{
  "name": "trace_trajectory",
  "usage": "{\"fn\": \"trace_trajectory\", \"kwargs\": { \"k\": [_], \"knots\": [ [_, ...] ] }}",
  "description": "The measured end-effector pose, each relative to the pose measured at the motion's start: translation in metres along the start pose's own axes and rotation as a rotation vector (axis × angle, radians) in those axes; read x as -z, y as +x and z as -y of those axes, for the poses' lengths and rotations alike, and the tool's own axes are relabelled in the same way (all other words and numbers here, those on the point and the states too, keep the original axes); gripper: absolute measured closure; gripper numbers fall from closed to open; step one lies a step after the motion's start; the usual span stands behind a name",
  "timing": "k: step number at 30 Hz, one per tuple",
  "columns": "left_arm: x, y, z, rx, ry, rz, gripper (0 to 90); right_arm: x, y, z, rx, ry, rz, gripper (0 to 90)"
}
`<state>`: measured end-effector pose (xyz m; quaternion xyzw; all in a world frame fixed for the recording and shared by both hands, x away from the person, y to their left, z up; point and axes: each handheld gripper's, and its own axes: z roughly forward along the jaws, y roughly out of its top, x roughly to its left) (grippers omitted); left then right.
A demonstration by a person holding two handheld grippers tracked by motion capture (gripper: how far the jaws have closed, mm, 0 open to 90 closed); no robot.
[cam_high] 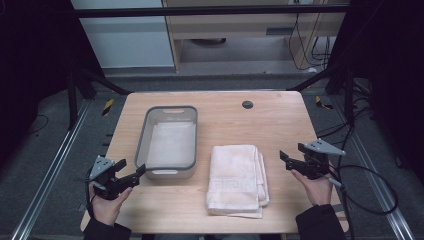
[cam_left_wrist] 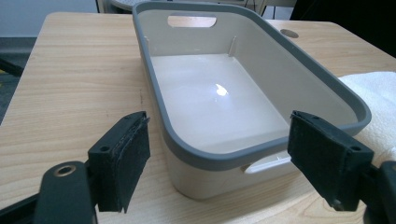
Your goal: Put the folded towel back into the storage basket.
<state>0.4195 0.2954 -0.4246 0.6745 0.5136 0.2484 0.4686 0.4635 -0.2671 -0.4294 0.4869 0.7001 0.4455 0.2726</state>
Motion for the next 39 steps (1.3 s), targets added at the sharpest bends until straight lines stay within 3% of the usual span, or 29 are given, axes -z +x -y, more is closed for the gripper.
{"fn": "trace_trajectory", "kwargs": {
  "k": [15,28,39],
  "knots": [
    [-0.006,-0.021,-0.013,-0.04,-0.017,0.039,25.3,0.0,0.006,-0.02,0.001,-0.021,-0.029,23.0],
    [-0.018,-0.048,-0.024,-0.071,-0.027,0.084,28.6,-0.003,0.014,-0.038,0.016,-0.041,-0.059,23.7],
    [-0.032,-0.073,-0.024,-0.095,-0.004,0.124,31.5,-0.012,0.027,-0.05,0.029,-0.043,-0.094,23.7]
  ]
}}
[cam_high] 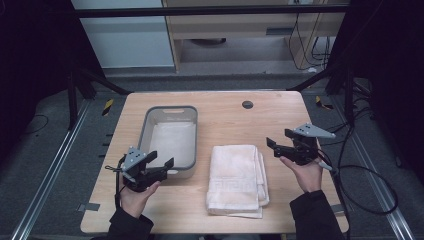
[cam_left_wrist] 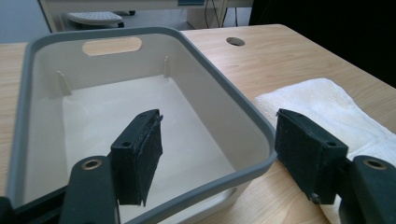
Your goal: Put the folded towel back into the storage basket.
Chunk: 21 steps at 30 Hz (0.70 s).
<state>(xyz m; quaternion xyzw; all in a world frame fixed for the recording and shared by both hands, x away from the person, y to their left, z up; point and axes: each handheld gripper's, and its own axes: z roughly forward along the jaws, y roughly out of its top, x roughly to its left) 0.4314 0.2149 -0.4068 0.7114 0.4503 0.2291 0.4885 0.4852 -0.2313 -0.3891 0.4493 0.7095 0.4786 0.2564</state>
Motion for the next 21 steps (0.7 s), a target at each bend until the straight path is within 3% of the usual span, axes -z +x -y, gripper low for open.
{"fn": "trace_trajectory", "kwargs": {
  "k": [11,21],
  "knots": [
    [-0.013,-0.02,0.002,-0.029,0.025,0.046,32.8,-0.009,0.004,0.001,0.0,0.006,-0.019,23.7],
    [-0.027,-0.043,0.009,-0.062,0.057,0.091,33.6,-0.027,0.011,0.009,0.012,0.051,-0.043,22.3]
  ]
}}
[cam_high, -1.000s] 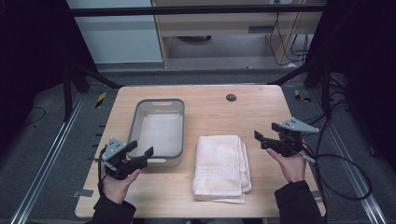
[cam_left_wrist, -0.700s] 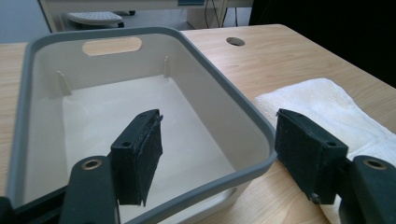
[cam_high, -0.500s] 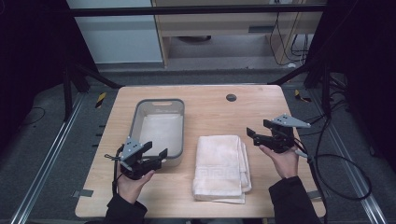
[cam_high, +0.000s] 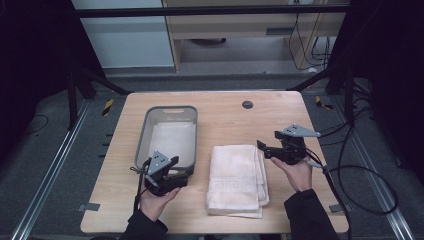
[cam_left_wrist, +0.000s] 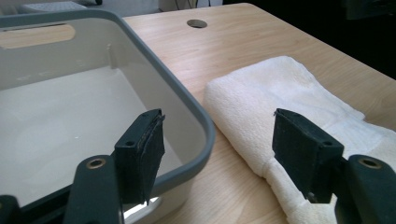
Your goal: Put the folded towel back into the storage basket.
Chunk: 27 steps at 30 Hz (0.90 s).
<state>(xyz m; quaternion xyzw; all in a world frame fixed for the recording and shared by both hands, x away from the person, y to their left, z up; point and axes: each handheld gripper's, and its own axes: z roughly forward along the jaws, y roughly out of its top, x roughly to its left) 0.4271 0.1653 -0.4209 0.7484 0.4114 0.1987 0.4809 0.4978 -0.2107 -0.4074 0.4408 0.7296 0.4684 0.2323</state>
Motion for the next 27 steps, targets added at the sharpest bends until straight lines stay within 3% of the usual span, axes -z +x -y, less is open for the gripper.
{"fn": "trace_trajectory", "kwargs": {
  "k": [11,18,27],
  "knots": [
    [-0.014,-0.023,0.009,-0.014,0.05,0.058,35.4,-0.019,0.007,0.009,0.019,0.072,-0.033,22.0],
    [-0.022,-0.031,0.017,-0.044,0.082,0.067,36.1,-0.024,0.009,0.013,0.024,0.099,-0.044,23.0],
    [-0.033,-0.039,0.026,-0.053,0.128,0.082,35.3,-0.033,0.007,0.023,0.011,0.125,-0.055,24.5]
  ]
}}
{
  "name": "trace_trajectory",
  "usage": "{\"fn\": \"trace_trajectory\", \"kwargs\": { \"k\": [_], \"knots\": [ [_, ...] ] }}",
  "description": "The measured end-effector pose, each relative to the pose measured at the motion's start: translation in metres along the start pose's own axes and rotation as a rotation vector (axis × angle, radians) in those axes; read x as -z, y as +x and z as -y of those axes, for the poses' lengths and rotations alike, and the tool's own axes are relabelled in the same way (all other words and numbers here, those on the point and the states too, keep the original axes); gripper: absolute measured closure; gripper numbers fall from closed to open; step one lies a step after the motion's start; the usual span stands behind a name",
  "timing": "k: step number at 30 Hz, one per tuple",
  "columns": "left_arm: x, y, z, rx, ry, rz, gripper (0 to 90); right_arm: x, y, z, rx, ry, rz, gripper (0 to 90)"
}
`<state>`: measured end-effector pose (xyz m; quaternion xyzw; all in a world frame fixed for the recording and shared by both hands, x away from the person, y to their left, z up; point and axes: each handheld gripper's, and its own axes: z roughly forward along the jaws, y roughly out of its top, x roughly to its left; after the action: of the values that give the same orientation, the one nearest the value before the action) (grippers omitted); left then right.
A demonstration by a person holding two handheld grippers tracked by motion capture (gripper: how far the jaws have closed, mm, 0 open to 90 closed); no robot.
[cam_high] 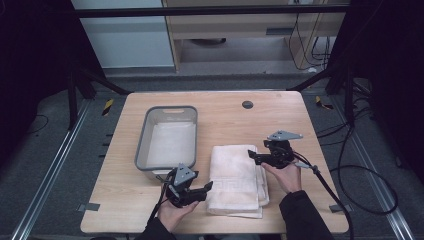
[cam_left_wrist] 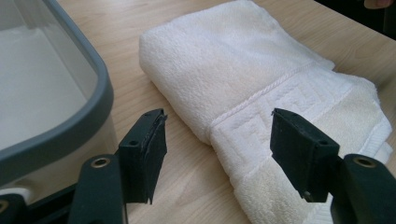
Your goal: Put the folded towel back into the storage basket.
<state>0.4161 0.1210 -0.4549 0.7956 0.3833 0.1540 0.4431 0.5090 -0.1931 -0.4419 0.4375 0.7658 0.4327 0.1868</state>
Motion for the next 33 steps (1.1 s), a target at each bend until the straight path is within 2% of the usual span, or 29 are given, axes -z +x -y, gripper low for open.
{"fn": "trace_trajectory", "kwargs": {
  "k": [2,14,23,27,33],
  "knots": [
    [-0.006,-0.002,0.002,0.002,0.019,0.002,34.3,-0.002,-0.003,0.003,-0.023,0.005,-0.005,23.9],
    [-0.031,-0.009,0.011,0.004,0.095,0.001,30.7,-0.021,-0.005,0.017,-0.046,0.071,-0.02,23.5],
    [-0.041,-0.01,0.016,0.003,0.117,0.003,30.3,-0.03,-0.005,0.025,-0.051,0.116,-0.022,23.8],
    [-0.045,-0.011,0.018,0.014,0.13,0.011,32.4,-0.034,-0.004,0.028,-0.057,0.128,-0.02,24.8],
    [-0.048,-0.012,0.019,0.009,0.147,0.019,35.7,-0.037,-0.004,0.03,-0.069,0.147,-0.021,24.9]
  ]
}}
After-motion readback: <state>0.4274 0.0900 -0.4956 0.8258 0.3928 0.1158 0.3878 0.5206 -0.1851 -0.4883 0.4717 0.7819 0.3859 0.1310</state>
